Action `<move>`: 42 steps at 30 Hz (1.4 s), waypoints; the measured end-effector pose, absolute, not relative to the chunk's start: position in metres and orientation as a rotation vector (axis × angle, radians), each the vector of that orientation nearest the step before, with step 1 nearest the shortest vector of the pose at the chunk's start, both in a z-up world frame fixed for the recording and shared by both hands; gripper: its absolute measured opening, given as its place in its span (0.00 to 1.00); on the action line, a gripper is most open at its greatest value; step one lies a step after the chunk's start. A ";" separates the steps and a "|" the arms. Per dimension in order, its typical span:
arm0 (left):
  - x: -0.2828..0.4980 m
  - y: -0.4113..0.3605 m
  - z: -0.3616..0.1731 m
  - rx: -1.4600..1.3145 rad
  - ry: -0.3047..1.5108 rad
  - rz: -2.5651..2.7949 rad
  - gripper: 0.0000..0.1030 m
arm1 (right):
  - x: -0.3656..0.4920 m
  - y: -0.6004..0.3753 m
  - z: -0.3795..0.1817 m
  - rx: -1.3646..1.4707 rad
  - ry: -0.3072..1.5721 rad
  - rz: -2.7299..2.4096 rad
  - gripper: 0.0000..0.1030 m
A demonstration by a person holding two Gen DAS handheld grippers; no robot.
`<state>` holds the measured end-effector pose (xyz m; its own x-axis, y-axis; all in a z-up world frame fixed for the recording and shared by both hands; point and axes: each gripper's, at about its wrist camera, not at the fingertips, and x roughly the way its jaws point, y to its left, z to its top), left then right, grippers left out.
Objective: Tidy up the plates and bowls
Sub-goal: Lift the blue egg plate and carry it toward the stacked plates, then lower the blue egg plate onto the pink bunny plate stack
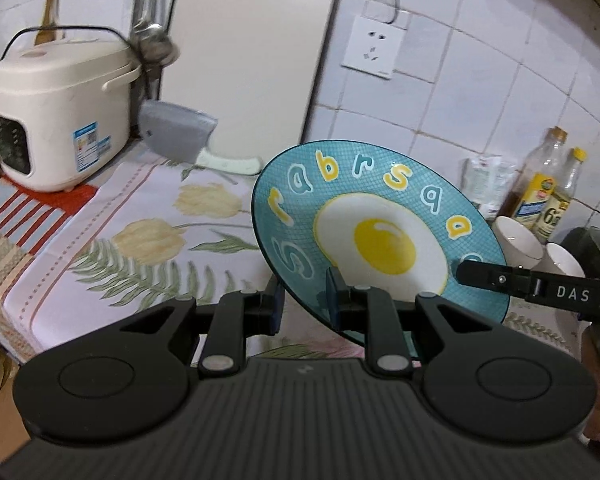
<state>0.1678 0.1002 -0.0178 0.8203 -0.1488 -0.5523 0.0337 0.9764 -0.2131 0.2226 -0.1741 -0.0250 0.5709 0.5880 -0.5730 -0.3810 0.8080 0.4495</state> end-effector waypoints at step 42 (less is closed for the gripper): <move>0.348 0.018 -0.077 -0.288 0.706 -0.212 0.19 | 0.331 -0.244 -0.072 0.288 0.879 0.338 0.26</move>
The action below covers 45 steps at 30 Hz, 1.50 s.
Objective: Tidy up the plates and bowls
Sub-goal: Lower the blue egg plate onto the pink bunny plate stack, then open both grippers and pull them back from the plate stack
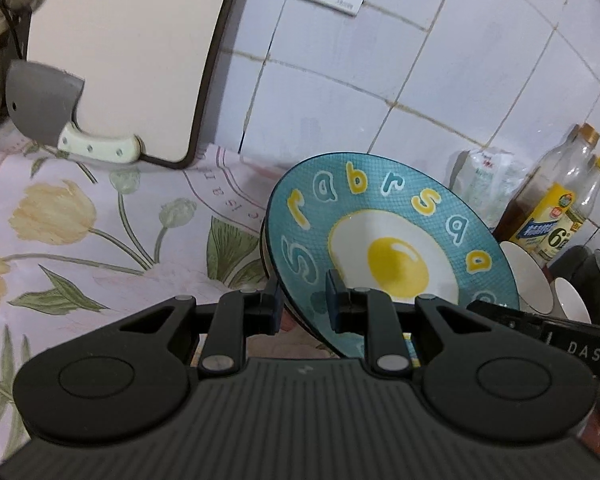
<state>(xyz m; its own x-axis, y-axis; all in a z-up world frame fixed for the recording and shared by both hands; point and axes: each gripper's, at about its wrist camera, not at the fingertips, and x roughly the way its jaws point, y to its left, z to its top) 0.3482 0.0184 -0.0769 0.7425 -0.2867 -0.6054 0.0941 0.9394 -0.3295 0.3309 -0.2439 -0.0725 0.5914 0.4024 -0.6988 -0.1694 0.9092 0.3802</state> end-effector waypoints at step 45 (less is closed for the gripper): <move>0.346 -0.004 -0.073 -0.151 0.720 -0.155 0.28 | 0.353 -0.232 -0.103 0.054 0.801 0.212 0.33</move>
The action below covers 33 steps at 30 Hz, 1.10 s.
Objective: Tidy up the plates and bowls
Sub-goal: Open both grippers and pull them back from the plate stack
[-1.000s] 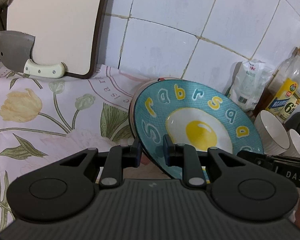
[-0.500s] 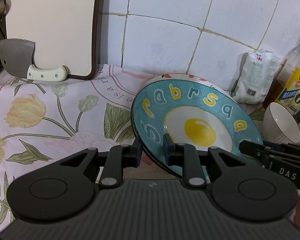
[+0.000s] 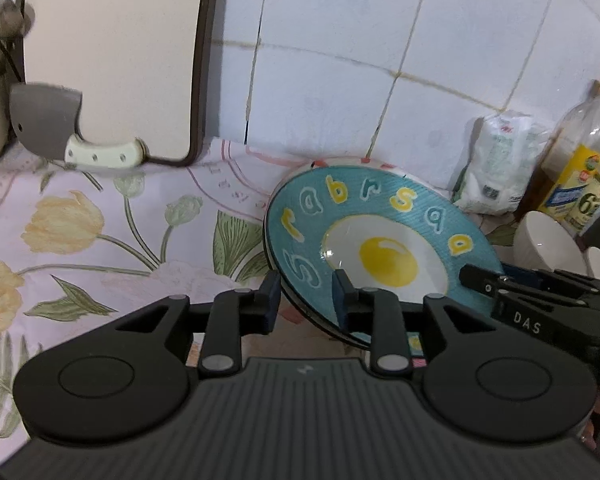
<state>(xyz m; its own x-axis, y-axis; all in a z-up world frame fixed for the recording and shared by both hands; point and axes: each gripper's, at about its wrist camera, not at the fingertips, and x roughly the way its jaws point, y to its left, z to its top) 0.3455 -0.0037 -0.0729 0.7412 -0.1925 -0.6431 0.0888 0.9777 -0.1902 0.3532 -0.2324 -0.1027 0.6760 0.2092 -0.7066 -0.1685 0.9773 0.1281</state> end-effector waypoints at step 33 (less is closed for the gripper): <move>0.111 -0.026 0.042 0.074 0.543 -0.397 0.62 | 0.131 -0.275 0.050 -0.045 0.605 0.451 0.62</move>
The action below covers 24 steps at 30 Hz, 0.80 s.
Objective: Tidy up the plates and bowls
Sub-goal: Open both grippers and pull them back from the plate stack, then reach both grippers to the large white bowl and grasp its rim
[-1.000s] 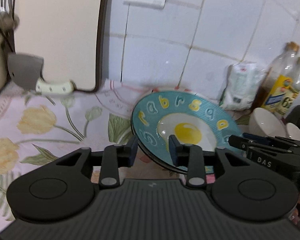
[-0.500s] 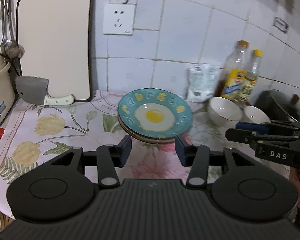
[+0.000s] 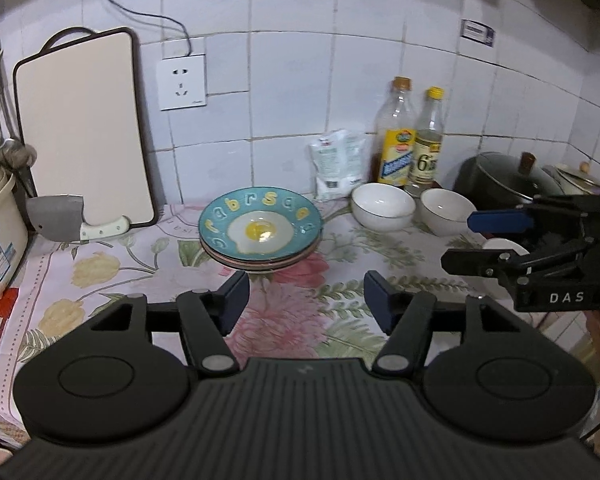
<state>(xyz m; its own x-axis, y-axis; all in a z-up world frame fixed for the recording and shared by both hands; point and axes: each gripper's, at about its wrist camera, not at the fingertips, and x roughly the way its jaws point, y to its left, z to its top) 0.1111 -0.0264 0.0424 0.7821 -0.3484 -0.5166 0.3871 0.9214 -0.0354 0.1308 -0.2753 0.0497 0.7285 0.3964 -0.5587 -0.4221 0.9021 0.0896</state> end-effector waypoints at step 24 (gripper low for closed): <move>0.100 -0.105 -0.001 0.156 0.594 -0.550 0.88 | 0.055 -0.350 0.001 -0.035 0.646 0.358 0.88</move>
<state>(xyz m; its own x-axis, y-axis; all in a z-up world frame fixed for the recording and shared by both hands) 0.0998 -0.1047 -0.0011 0.6901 -0.4460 -0.5699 0.5338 0.8455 -0.0153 0.0554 -0.3503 0.0009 0.7394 0.3153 -0.5948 -0.3369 0.9383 0.0785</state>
